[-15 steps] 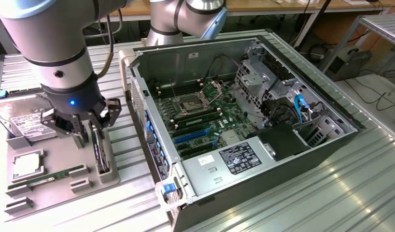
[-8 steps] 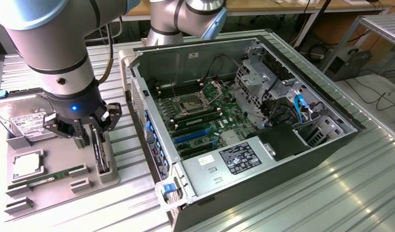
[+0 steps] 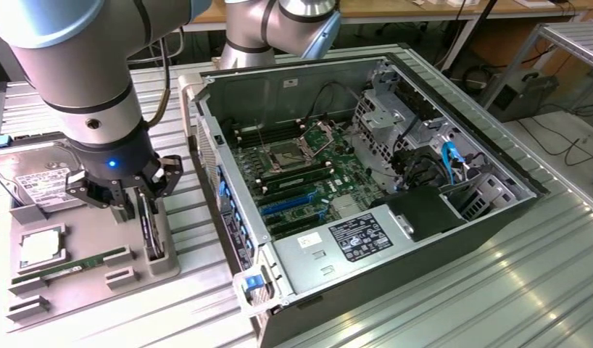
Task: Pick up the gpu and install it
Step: 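Pick up the gpu and move the gpu toward the slot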
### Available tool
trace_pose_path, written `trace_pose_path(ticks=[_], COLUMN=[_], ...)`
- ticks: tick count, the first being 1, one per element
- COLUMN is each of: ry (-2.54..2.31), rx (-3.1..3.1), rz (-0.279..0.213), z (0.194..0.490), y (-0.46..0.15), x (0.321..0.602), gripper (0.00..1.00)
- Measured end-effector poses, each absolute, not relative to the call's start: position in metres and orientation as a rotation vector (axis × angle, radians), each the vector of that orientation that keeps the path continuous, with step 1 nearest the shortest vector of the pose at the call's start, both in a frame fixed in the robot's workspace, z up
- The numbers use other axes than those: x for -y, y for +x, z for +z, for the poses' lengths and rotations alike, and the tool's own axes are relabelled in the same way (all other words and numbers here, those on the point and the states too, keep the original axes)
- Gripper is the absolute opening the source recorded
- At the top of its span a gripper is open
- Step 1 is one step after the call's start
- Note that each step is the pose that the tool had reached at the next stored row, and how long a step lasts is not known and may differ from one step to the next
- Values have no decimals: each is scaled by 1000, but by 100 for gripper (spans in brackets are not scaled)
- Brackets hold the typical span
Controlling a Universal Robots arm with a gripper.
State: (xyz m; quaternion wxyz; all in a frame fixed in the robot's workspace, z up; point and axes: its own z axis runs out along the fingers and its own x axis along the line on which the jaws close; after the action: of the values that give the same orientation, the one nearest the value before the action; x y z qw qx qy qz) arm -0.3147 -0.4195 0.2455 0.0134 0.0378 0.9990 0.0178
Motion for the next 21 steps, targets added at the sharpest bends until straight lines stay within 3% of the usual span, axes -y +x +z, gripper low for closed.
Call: trace_pose_path(ticks=[14, 16, 18, 21], ry=[118, 118, 118, 118], rx=[-3112, -3112, -3112, -3112], rz=[55, 55, 55, 55], z=[244, 244, 244, 244], y=[-315, -315, -315, -315], x=[419, 419, 419, 419], gripper=[38, 36, 27, 27])
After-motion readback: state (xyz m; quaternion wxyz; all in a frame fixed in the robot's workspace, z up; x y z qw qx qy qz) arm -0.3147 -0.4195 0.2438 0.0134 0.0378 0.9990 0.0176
